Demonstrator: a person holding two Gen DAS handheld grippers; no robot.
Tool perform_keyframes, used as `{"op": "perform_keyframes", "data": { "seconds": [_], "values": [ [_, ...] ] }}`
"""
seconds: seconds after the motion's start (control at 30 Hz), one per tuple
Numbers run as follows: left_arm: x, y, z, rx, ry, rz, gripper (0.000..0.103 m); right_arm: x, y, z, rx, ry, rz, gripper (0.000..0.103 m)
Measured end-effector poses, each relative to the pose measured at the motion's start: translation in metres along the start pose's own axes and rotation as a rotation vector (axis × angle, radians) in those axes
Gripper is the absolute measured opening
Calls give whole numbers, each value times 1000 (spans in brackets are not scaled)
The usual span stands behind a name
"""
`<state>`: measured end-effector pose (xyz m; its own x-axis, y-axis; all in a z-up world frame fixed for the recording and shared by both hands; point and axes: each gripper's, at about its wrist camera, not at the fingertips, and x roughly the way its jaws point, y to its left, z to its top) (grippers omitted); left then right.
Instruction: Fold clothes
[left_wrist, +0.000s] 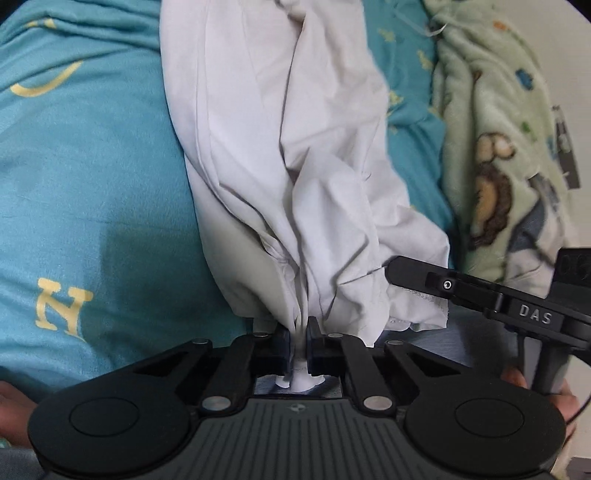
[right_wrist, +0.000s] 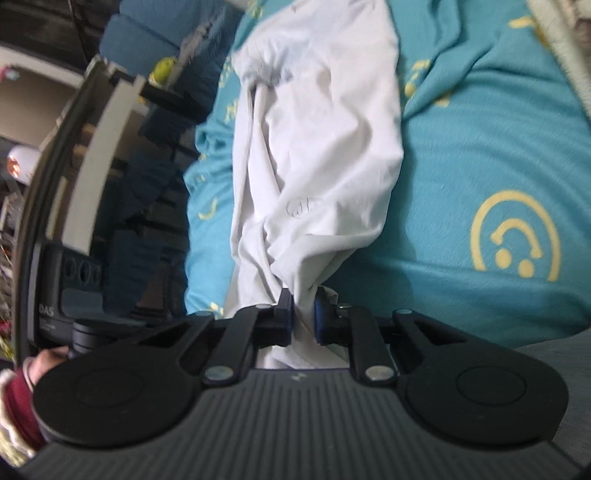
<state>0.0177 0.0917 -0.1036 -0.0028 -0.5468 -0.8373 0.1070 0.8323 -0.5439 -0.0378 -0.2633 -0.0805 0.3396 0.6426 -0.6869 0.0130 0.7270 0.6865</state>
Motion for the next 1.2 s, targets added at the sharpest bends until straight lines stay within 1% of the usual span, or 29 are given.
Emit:
{"op": "perform_keyframes", "data": {
  "seconds": [0.13,0.17,0.23,0.27,0.33,0.4,0.47,0.57,0.63,0.67,0.77,0.8,0.9,0.93,0.97,1.0,1.03,1.07,1.1,1.13,1.17,1.2],
  "values": [
    [-41,7,-8,-21,-116,-74,7,-22,2,3,16,-66,40,12],
    [-52,9,-13,-23,-147,-88,7,-28,4,3,15,-82,50,10],
    [-68,5,-30,-26,-202,-109,7,-41,9,3,21,-108,86,9],
    [-73,-3,-39,-27,-229,-116,7,-48,12,2,22,-121,105,8],
    [-89,-7,-50,-23,-281,-136,6,-63,18,-1,5,-145,115,7],
    [-98,-18,-53,-22,-327,-149,6,-75,23,-5,-12,-158,119,5],
    [-119,-19,-71,-24,-363,-154,6,-85,27,-9,-28,-167,120,4],
    [-131,-18,-90,-33,-396,-157,5,-98,27,-19,-43,-182,112,3],
    [-135,-13,-103,-40,-414,-163,5,-103,26,-27,-45,-187,90,3],
    [-137,-10,-108,-44,-422,-155,5,-104,24,-30,-42,-183,81,3],
    [-137,4,-120,-62,-439,-126,6,-94,14,-32,-4,-136,88,4],
    [-135,9,-121,-71,-442,-119,6,-87,9,-30,20,-111,90,6],
    [-132,10,-120,-58,-461,-82,6,-55,-1,-20,97,-59,29,7],
    [-132,9,-120,-49,-463,-74,6,-41,-3,-17,113,-31,6,7],
    [-131,9,-117,-39,-464,-64,6,-25,-5,-15,132,15,-9,8],
    [-131,8,-116,-29,-465,-53,6,-9,-6,-12,151,61,-25,11],
    [-130,8,-115,-21,-465,-41,6,6,-7,-11,166,106,-41,17],
    [-129,8,-114,-14,-465,-29,6,19,-3,-13,155,136,-60,37],
    [-129,11,-112,-20,-461,-27,6,30,3,-15,122,152,-78,51],
    [-128,14,-110,-27,-458,-27,6,40,10,-17,86,165,-92,69],
    [-128,18,-108,-38,-454,-29,6,48,15,-19,63,181,-107,72],
    [-128,22,-106,-48,-453,-33,6,57,20,-20,44,197,-121,71]
  ]
}}
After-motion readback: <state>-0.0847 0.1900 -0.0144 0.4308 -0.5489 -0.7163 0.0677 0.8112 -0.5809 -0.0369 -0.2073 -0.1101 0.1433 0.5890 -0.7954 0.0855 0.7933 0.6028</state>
